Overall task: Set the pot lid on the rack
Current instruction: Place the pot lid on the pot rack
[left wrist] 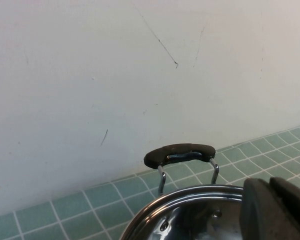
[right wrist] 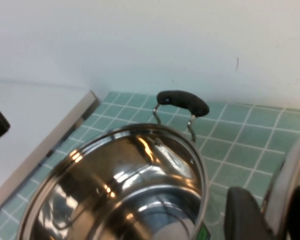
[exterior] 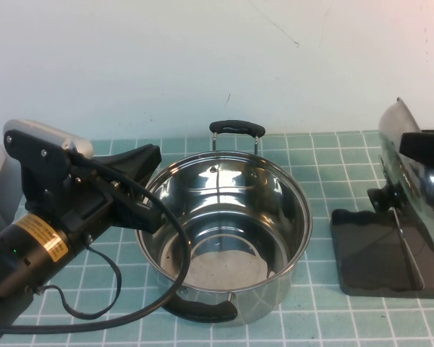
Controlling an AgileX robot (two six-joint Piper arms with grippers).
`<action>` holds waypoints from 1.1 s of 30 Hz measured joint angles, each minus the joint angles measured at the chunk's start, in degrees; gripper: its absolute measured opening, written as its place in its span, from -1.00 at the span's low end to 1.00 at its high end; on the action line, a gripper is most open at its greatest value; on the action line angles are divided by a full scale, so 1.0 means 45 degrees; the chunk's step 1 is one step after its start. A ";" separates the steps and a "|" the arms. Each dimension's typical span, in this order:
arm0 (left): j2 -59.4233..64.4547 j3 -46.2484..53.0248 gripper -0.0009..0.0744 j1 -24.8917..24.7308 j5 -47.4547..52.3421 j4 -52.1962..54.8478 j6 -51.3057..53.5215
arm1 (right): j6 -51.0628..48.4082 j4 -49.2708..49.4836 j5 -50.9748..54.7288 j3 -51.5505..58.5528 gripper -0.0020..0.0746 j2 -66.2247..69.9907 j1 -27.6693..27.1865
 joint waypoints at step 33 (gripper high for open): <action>-0.4379 0.0653 -0.98 0.0000 0.6002 -0.0350 0.2402 | 0.1344 -0.4835 0.3324 0.0000 -0.87 -0.6928 -0.4291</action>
